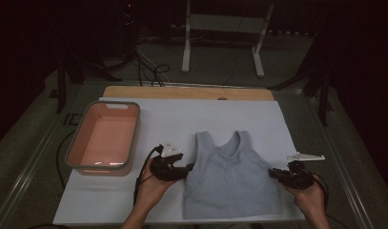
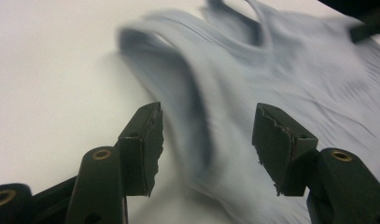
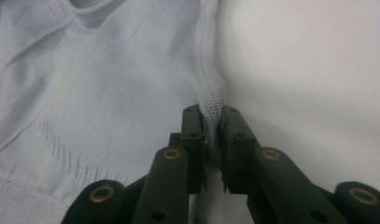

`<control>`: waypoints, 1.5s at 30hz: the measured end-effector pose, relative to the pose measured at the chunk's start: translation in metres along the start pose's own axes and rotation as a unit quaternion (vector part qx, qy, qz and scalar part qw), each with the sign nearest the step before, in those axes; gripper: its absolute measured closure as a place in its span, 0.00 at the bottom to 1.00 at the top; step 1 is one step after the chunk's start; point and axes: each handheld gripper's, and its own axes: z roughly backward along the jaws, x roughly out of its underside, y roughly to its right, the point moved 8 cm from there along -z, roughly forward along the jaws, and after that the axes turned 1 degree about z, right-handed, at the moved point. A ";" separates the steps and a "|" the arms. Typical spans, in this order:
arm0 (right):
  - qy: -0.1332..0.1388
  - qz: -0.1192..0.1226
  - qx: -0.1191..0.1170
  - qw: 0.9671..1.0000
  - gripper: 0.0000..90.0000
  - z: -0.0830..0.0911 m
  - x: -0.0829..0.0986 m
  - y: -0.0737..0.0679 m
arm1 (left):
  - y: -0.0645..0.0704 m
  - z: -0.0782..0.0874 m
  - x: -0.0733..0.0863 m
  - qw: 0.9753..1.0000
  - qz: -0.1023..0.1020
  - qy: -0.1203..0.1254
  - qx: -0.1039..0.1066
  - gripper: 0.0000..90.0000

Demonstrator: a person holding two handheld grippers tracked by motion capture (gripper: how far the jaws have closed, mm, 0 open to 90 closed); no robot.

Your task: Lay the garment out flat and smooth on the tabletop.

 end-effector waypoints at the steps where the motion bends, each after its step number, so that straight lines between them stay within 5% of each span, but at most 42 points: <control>1: 0.001 0.003 0.001 1.000 0.90 -0.001 -0.001 -0.001 | -0.008 -0.006 -0.006 1.000 0.002 0.000 -0.009 0.49; 8: 0.003 0.004 0.001 1.000 0.90 -0.001 -0.002 -0.002 | -0.025 -0.039 -0.013 0.999 0.009 -0.026 -0.024 0.53; 29: 0.010 0.009 -0.002 1.000 0.89 -0.001 -0.003 -0.005 | -0.040 -0.105 -0.022 0.996 0.037 -0.068 -0.050 0.57; 36: 0.010 0.013 0.000 1.000 0.89 -0.002 -0.003 -0.005 | -0.043 -0.119 -0.020 0.993 0.031 -0.079 -0.076 0.69; 41: 0.011 0.015 -0.001 1.000 0.89 -0.002 -0.003 -0.005 | -0.043 -0.119 -0.025 0.994 0.029 -0.075 -0.071 0.98; 45: 0.013 0.015 -0.003 1.000 0.89 -0.001 -0.003 -0.006 | -0.051 -0.115 -0.029 0.994 0.042 -0.061 -0.080 1.00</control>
